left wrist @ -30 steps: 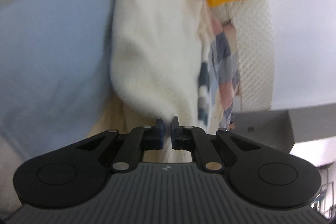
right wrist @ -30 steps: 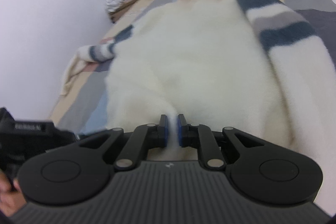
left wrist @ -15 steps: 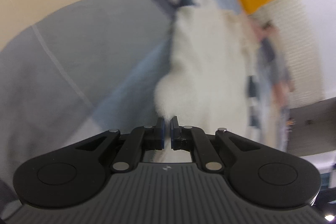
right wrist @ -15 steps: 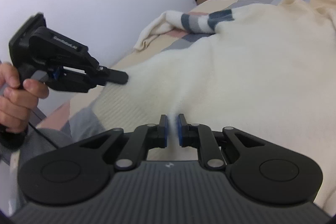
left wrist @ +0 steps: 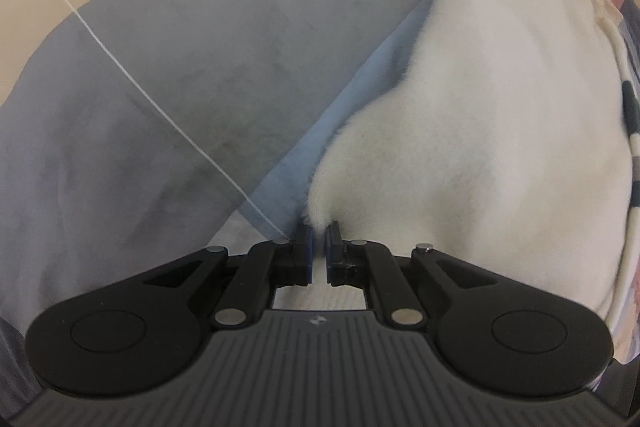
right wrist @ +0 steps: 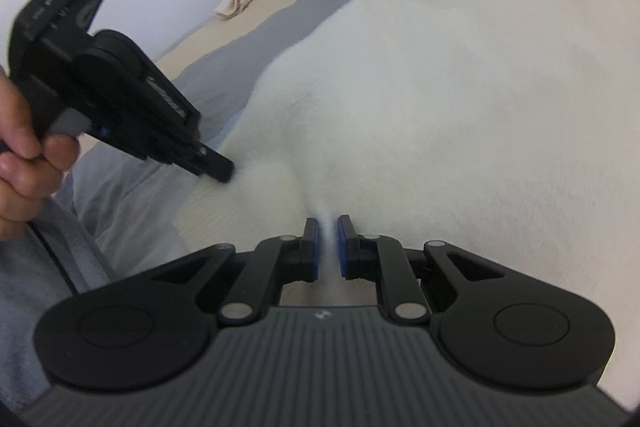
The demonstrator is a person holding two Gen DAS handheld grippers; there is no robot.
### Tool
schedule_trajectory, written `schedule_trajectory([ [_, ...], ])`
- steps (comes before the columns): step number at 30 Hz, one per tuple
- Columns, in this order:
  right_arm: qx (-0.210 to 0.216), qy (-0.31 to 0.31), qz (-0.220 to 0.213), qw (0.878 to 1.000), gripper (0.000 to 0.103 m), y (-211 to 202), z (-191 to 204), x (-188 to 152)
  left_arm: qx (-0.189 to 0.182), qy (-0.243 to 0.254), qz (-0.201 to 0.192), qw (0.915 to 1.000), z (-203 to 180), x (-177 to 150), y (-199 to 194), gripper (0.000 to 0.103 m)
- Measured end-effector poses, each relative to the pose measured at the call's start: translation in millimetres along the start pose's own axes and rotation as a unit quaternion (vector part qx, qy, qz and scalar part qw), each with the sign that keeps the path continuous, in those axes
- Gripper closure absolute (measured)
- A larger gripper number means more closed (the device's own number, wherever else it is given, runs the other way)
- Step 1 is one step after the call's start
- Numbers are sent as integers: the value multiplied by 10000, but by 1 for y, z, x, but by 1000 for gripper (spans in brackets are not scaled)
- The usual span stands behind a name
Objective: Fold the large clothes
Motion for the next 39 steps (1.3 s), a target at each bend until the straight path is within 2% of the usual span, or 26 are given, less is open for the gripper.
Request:
schedule_trajectory([
  [3,-15,11,-47,10000,89,3,0,1,-9,212,-58,9998,-14,-5,1,95],
  [5,-2,132,-88,9999,89,-3,-2,-1,-18,299,-152,9994,-19,-6,-5,89],
  [6,-2,214,-101,9997,89,-3,-3,0,-59,368,-197,9991,-20,-8,-11,78],
  [7,2,299,-129,9995,88,-7,-4,0,-82,468,-222,9986,-24,-11,-17,63],
  [8,15,363,-161,9992,87,-10,-5,0,-81,575,-270,9979,-26,-13,-23,56],
  [9,28,406,-190,9990,82,-12,-5,0,-39,682,-337,9971,-29,-16,-30,47],
  [10,47,433,-215,9988,72,-14,-6,0,31,783,-388,9962,-31,-19,-38,41],
  [12,104,488,-280,9984,55,-20,-8,0,4,967,-489,9941,-41,-23,-52,38],
  [13,111,506,-320,9981,50,-24,-8,1,-75,996,-548,9935,-50,-27,-58,38],
  [17,20,585,-491,9971,50,-41,-10,0,-234,1192,-855,9889,-73,-34,-76,38],
  [20,-122,763,-632,9950,50,-56,-18,0,-387,1274,-983,9862,-107,-38,-67,38],
  [26,-661,975,-775,9900,50,-88,-36,2,-466,1644,-1134,9787,-139,-53,-60,38],
  [33,-1127,1245,-821,9824,50,-126,-59,-3,-674,1929,-1205,9715,-178,-57,-42,38],
  [39,-1409,1611,-678,9745,50,-139,-76,-8,-837,2104,-1183,9668,-202,-62,-30,38],
])
Point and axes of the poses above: each gripper's, at about its wrist camera, not at the fingertips, and y roughly the way its jaws point, z to its left, x to its top, the point moved 4 cm from there along y, roughly the way its jaws point, and after that the axes turned 5 degrees about -x, right-handed, at the moved point
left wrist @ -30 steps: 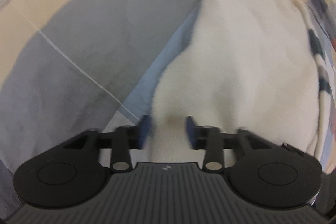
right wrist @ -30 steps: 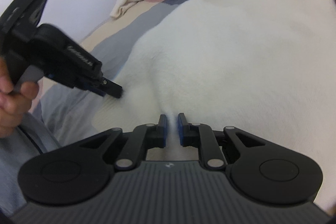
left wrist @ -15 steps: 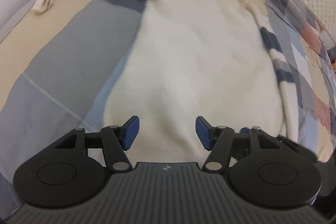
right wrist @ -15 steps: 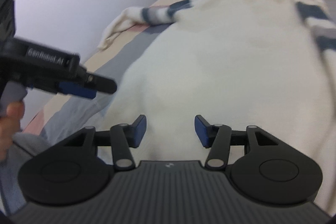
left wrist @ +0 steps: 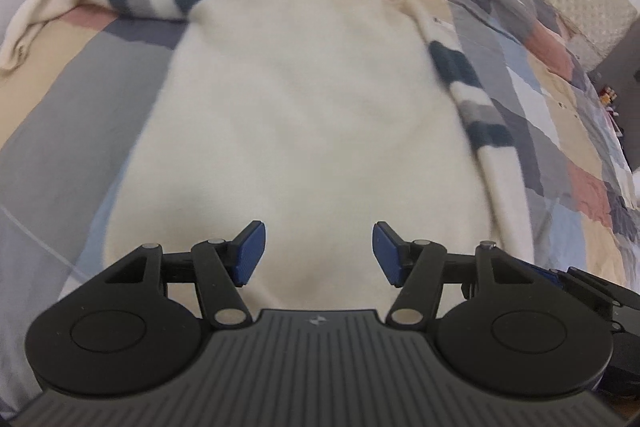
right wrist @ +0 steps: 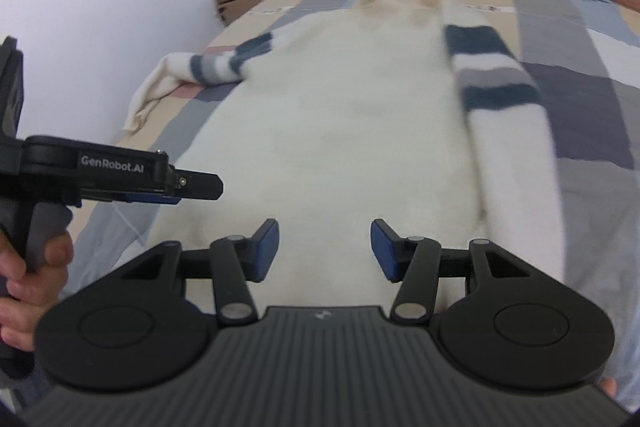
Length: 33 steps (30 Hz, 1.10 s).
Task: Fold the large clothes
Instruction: 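Move the right tool to the other striped sleeve's cuff, then close the right tool on the striped sleeve cuff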
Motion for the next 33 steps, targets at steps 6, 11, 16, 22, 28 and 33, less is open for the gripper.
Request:
schedule_trajectory([
  [6,-768,384,285,9959,50,16,-29,-9,-213,-190,-71,9996,-21,0,33,38],
  [11,-1418,882,259,9856,50,29,-63,-12,-138,14,-160,9998,-36,-3,65,38],
  [16,-1799,1065,18,9779,50,30,-77,-11,138,473,-233,9985,-34,-9,92,38],
  [22,-1902,1383,-119,9719,50,39,-100,2,82,621,-249,9977,-29,-9,102,38],
  [28,-2153,1262,48,9683,49,56,-115,15,-21,564,-263,9981,-24,-14,103,38],
  [33,-2067,1499,456,9658,49,64,-123,11,-70,545,-321,9980,-25,-14,100,38],
])
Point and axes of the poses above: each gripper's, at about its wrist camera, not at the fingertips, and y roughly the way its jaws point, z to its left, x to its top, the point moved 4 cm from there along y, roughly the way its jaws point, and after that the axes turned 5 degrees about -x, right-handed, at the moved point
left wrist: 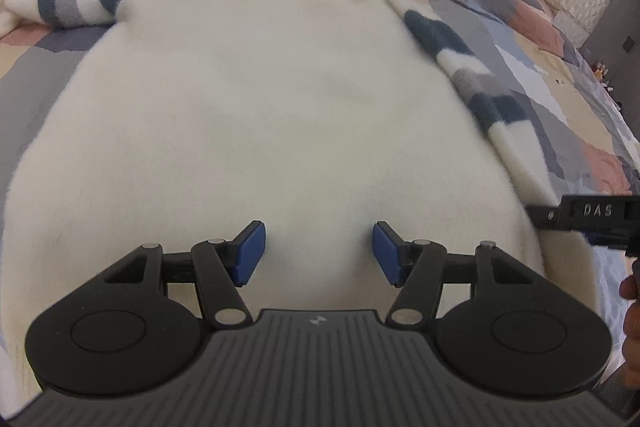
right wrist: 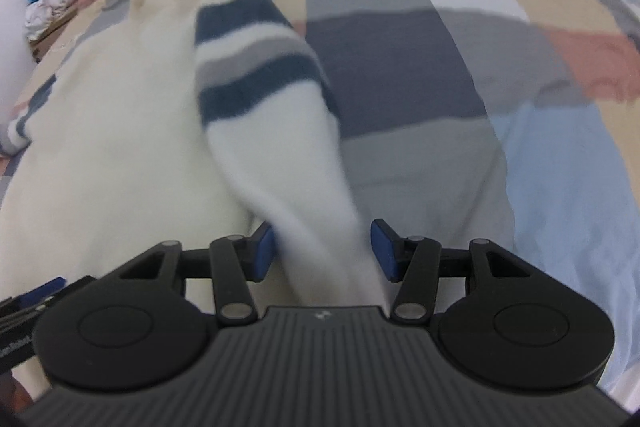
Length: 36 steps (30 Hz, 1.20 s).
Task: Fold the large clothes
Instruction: 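Close the right tool on the striped sleeve cuff, then carry the sleeve across the sweater body with the right tool and open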
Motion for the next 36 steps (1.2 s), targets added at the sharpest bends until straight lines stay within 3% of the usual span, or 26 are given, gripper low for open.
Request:
schedule_trajectory([
  [4,21,-117,203,9997,50,-4,5,-11,-42,-39,-23,10000,1,-1,-1,38],
  [8,-73,766,778,9940,50,7,-15,-24,-19,-39,-53,10000,1,-3,-1,38],
  [11,-185,1124,708,9910,50,4,-25,-26,-62,-96,-125,9999,2,-4,-3,38],
  [12,-212,1106,605,9918,59,0,-25,-25,-94,-109,-142,9998,2,-5,-3,38],
  [13,-171,1086,502,9927,85,-5,-23,-24,-116,-112,-155,9998,3,-6,-4,38],
  [14,-123,1072,466,9931,90,-8,-22,-23,-112,-104,-170,9997,3,-7,-5,38],
  [17,2,1228,201,9922,92,-23,-30,-11,-108,-108,-234,9996,4,-8,-8,38],
  [25,-433,1326,-1434,9798,94,-90,-77,87,-138,-153,-443,9988,5,-8,-16,38],
  [33,-1113,1441,-2201,9583,94,-97,-110,201,-123,-32,-615,9980,1,-9,-22,38],
  [36,-1268,1630,-2287,9513,94,-83,-119,238,-150,-46,-675,9976,1,-7,-25,38],
])
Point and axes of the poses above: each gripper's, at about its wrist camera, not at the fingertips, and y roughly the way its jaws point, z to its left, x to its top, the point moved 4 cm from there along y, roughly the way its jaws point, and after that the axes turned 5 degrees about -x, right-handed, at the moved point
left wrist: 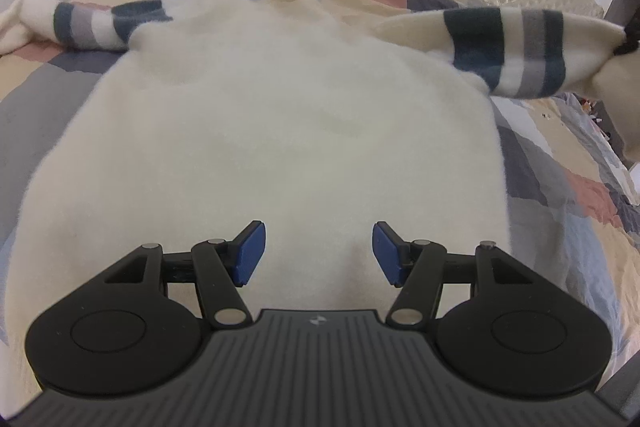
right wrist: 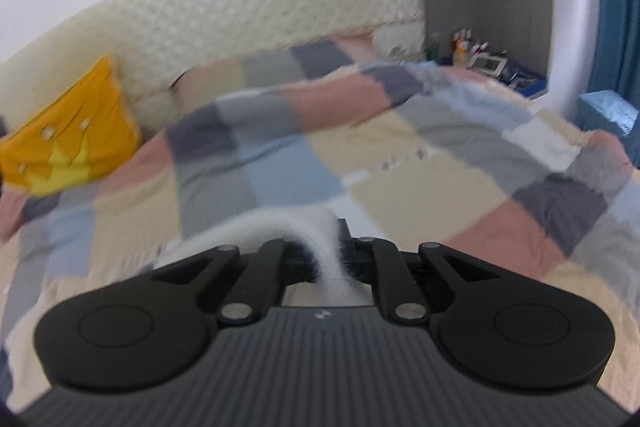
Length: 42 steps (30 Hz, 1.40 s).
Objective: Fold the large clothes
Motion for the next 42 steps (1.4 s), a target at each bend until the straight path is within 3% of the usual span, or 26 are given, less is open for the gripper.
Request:
schedule_trajectory([
  [3,-43,-86,-28,9999,94,34,5,18,-68,3,-107,9999,-1,4,-2,38],
  [7,-271,-144,128,9994,94,86,2,17,-203,-175,-146,9995,2,10,0,38],
  [13,-641,-340,667,9951,94,175,-21,-39,-130,-336,-54,9993,12,20,18,38],
  [17,-743,-551,830,9923,94,209,-34,-76,-191,-510,135,9984,21,23,32,38],
  [26,-298,-90,794,9964,91,201,-46,-81,-274,-560,226,9978,22,20,36,38],
  [29,-206,411,1061,9933,78,192,-60,-76,-238,-505,191,9983,18,18,33,38],
  [31,-35,797,1188,9897,56,184,-72,-73,-197,-465,151,9986,17,17,30,38],
  [33,168,1021,1204,9873,43,174,-81,-71,-158,-450,122,9988,17,16,26,38],
  [36,333,1113,1199,9860,40,158,-94,-71,-117,-439,60,9989,16,15,21,38],
  [42,116,1524,1068,9825,37,142,-134,-82,-26,-399,0,9992,15,13,19,38],
])
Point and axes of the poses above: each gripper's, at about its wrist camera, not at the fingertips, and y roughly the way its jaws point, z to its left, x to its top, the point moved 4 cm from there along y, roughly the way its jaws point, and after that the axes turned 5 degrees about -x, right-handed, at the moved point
